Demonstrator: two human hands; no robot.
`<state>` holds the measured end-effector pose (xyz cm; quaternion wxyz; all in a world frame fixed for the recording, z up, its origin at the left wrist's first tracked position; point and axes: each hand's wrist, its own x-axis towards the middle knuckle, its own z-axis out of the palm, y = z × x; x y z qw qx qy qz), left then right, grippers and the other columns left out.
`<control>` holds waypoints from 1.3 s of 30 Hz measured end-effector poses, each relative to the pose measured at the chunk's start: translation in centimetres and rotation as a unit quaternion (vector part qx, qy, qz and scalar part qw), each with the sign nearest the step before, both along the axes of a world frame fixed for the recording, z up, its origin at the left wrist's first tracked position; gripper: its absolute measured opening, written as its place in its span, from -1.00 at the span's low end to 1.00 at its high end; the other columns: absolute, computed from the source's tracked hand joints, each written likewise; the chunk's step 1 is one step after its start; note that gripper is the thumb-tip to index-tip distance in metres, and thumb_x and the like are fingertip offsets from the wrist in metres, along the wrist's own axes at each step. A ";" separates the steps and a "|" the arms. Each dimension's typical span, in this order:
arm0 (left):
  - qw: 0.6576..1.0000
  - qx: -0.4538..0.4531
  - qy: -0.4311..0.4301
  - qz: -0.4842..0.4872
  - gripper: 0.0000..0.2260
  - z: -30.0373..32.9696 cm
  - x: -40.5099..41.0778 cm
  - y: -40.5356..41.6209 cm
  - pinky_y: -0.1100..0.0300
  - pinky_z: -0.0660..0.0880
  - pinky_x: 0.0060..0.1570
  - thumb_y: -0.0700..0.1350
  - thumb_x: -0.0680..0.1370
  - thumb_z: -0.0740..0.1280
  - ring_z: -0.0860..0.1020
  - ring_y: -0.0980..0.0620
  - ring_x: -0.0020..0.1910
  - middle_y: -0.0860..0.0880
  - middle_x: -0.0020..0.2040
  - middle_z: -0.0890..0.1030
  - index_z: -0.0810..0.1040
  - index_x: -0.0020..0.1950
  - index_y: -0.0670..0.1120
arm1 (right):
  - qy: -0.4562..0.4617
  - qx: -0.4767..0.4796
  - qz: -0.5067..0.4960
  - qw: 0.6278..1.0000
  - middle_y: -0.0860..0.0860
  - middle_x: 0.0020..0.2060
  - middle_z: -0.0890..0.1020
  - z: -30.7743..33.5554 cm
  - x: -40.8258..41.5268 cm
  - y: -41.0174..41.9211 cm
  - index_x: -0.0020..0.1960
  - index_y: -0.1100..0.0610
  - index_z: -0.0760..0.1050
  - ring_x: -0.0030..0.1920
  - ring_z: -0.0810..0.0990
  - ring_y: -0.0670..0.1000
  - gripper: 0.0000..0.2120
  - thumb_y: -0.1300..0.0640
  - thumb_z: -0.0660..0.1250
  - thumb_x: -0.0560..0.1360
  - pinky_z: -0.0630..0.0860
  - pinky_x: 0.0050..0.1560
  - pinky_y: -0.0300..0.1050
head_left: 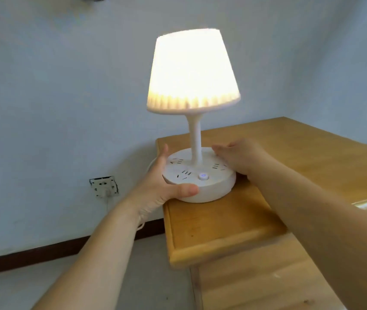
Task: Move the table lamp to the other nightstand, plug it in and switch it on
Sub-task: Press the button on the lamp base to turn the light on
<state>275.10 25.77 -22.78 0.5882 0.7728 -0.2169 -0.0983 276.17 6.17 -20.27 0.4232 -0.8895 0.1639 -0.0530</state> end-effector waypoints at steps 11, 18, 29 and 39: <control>0.999 0.040 -0.003 -0.032 0.23 0.0 1.4 0.5 0.07 0.18 0.43 0.17 -0.05 0.56 0.21 0.09 0.41 0.10 0.47 0.15 -0.05 0.48 0.11 | -0.016 -0.011 -0.054 0.998 0.02 -0.24 0.59 -0.7 0.0 0.2 -0.24 0.06 0.51 -0.24 0.55 0.05 -0.57 -0.31 0.23 0.39 0.42 -0.30 -0.10; 0.997 0.039 -0.007 -0.063 0.19 -0.3 2.5 0.8 0.18 0.23 0.35 0.14 -0.01 0.55 0.23 0.13 0.35 0.20 0.37 0.17 -0.07 0.48 0.16 | -0.027 0.012 -0.074 0.997 -0.01 -0.30 0.55 -0.8 -0.4 0.6 -0.29 0.05 0.45 -0.29 0.50 0.01 -0.70 -0.16 0.32 0.42 0.42 -0.29 -0.10; 0.996 0.028 -0.021 -0.077 0.20 -0.5 2.8 0.9 0.18 0.21 0.35 0.17 0.01 0.56 0.19 0.18 0.35 0.21 0.41 0.14 -0.09 0.48 0.15 | -0.043 0.060 -0.106 0.992 0.00 -0.33 0.58 -0.9 -0.8 0.9 -0.27 0.09 0.46 -0.32 0.51 0.02 -0.70 -0.15 0.36 0.39 0.43 -0.30 -0.10; 0.996 0.026 -0.010 -0.083 0.23 -0.2 2.5 0.9 0.05 0.15 0.46 0.17 -0.03 0.55 0.19 0.12 0.42 0.14 0.48 0.14 -0.11 0.47 0.15 | -0.049 0.059 -0.108 0.991 -0.03 -0.37 0.59 -1.3 -0.7 0.7 -0.32 0.04 0.44 -0.33 0.53 0.00 -0.68 -0.20 0.36 0.36 0.42 -0.34 -0.11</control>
